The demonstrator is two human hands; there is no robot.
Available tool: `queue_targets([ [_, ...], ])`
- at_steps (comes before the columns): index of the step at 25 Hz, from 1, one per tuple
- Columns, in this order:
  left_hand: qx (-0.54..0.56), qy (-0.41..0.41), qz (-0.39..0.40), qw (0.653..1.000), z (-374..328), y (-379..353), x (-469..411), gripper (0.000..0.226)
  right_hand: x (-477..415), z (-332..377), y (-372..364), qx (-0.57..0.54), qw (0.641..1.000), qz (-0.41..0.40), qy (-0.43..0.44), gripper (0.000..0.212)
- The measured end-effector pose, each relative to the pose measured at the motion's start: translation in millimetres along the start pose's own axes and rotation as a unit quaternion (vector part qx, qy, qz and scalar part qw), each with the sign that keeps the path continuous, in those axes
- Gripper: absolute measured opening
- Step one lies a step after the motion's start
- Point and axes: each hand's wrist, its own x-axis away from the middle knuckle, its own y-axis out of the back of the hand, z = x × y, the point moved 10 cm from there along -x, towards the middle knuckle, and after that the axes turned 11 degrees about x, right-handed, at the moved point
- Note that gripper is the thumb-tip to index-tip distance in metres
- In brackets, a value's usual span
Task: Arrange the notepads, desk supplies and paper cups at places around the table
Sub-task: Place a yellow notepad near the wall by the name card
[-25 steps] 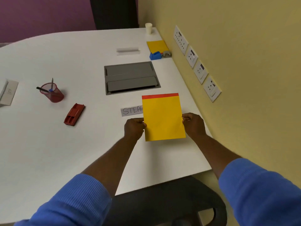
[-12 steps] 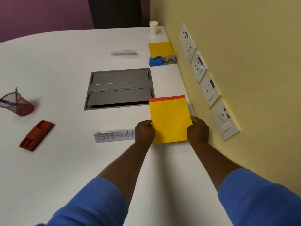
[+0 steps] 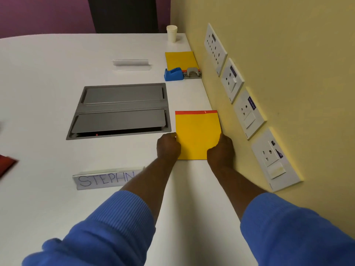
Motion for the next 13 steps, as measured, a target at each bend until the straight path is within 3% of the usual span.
queue_targets([
  [6, 0.05, 0.004, -0.022, 0.998, 6.9, -2.0, -2.3, 0.05, -21.0, 13.8, -25.4, 0.062, 0.996, 0.052, 0.034, 0.074],
  [9, 0.026, -0.036, 0.022, 0.999, 5.6, -22.5, 20.2, 0.061, -12.9, 20.5, -40.4, 0.19, 0.974, 0.047, 0.113, 0.072],
  [13, -0.07, -0.111, 0.085, 0.988, 2.0, -47.3, 29.8, 0.073, -7.2, 9.2, -61.4, 0.27, 0.951, 0.065, 0.137, 0.077],
])
